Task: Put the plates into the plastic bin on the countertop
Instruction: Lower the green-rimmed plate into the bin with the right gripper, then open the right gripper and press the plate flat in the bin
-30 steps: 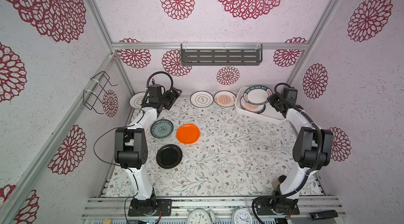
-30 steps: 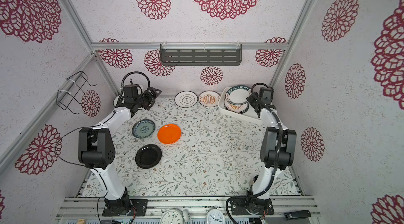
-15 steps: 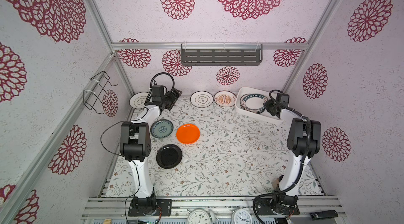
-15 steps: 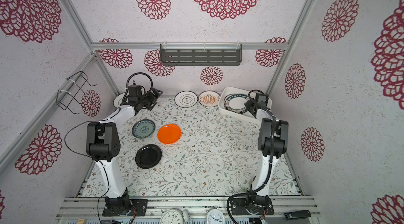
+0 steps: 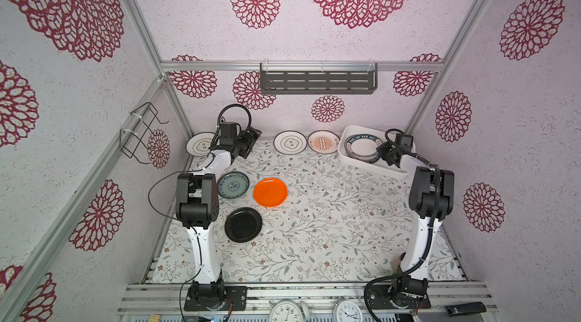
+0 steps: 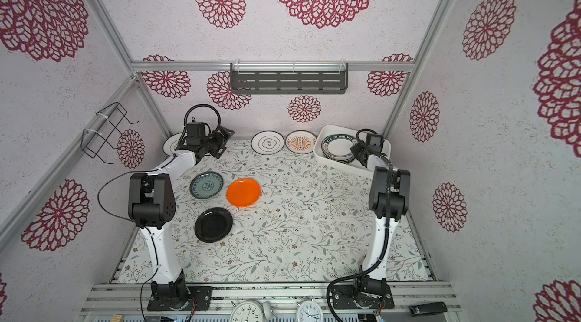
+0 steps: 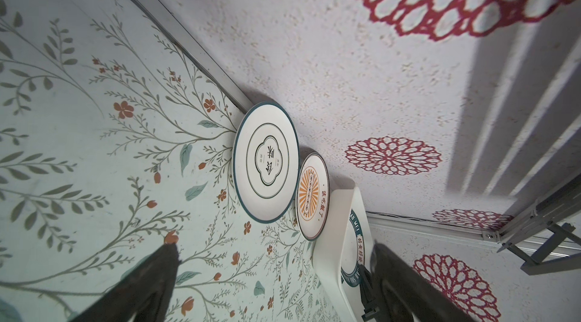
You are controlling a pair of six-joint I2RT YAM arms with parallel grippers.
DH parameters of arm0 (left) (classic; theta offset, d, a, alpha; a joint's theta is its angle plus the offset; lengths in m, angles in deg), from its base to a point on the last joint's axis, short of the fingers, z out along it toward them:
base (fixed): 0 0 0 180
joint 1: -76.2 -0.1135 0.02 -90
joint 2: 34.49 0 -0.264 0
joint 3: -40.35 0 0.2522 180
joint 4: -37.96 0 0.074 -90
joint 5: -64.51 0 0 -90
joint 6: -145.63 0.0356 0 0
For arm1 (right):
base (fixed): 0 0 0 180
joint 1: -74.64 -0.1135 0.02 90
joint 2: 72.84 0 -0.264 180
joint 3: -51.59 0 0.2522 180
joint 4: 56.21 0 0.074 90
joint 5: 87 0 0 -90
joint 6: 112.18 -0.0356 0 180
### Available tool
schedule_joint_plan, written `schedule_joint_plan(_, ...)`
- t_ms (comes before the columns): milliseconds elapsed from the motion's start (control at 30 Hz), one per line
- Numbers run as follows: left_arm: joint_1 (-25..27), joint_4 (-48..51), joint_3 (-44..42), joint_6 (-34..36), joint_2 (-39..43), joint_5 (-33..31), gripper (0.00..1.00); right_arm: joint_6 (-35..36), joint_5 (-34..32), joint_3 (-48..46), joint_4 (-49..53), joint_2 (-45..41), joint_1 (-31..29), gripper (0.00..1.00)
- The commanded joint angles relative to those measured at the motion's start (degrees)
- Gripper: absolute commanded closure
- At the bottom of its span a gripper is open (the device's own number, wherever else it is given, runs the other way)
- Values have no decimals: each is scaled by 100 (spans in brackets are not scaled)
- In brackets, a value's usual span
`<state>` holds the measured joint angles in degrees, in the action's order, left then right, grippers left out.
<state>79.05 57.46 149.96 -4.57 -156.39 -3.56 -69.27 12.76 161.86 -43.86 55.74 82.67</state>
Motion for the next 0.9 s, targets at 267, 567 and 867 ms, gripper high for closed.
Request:
schedule_joint_plan(267,14,138,130,-61,-123,-19,2,243,41,160,145,-225,11,63)
schedule_joint_plan(567,-2,92,-179,3,99,-161,1,433,-166,-25,265,-554,-21,27)
schedule_joint_plan(867,-30,294,-373,57,364,-698,3,662,-58,-101,200,-942,-100,13)
